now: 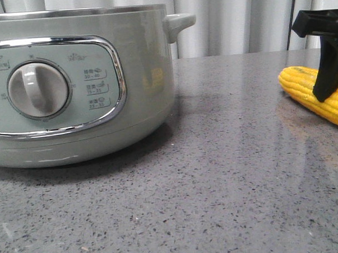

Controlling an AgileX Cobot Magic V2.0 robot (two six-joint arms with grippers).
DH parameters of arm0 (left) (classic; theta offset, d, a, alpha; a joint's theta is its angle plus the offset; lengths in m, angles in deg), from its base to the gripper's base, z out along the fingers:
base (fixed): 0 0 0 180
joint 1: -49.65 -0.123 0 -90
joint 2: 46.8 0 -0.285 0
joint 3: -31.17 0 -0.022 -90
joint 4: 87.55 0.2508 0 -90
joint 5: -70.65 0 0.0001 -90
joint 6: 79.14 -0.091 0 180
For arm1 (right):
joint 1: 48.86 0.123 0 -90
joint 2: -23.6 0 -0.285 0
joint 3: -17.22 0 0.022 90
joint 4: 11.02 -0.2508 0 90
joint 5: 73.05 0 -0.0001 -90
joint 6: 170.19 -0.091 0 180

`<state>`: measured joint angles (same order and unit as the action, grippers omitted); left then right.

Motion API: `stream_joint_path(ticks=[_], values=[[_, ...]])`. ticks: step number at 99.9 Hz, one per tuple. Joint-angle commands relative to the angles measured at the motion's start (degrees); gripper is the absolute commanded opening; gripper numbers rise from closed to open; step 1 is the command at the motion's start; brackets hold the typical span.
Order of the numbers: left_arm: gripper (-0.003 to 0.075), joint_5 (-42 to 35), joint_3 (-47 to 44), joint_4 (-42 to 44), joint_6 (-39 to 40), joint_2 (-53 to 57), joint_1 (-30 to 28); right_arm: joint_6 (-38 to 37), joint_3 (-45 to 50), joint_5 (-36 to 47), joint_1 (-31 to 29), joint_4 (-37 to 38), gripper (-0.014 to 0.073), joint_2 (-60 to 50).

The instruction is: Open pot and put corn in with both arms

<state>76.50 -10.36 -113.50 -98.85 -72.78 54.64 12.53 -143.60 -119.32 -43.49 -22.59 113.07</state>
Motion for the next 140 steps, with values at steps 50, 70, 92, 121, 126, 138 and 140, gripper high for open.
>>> stream_joint_path(ticks=[50,70,92,121,126,138,140], values=[[0.044,-2.9,1.9,-0.4,0.3,-0.6,1.7,1.4,-27.9,10.0,21.7,-5.7,-0.0004,-8.2],[0.044,-2.8,1.9,-0.5,0.3,-0.6,1.7,1.4,-31.6,13.7,33.2,-5.7,-0.0004,-0.2],[0.044,-0.9,1.9,-0.5,0.3,-0.6,1.7,1.4,-31.6,13.5,35.5,-5.6,0.0016,8.9],[0.044,4.4,1.9,-0.5,0.3,-0.6,1.7,1.4,-31.6,12.5,35.5,-5.4,0.04,11.1],[0.044,5.0,1.9,-0.5,0.3,-0.6,1.7,1.4,-31.6,12.3,35.5,-5.2,0.0468,10.8],[0.0431,6.5,1.9,-0.5,0.3,-0.6,1.7,1.4,-31.6,10.9,35.5,-4.1,0.0501,9.1],[0.0416,6.6,1.9,-0.5,0.3,-0.6,1.7,1.4,-31.6,10.7,35.5,-3.9,0.05,8.7]])
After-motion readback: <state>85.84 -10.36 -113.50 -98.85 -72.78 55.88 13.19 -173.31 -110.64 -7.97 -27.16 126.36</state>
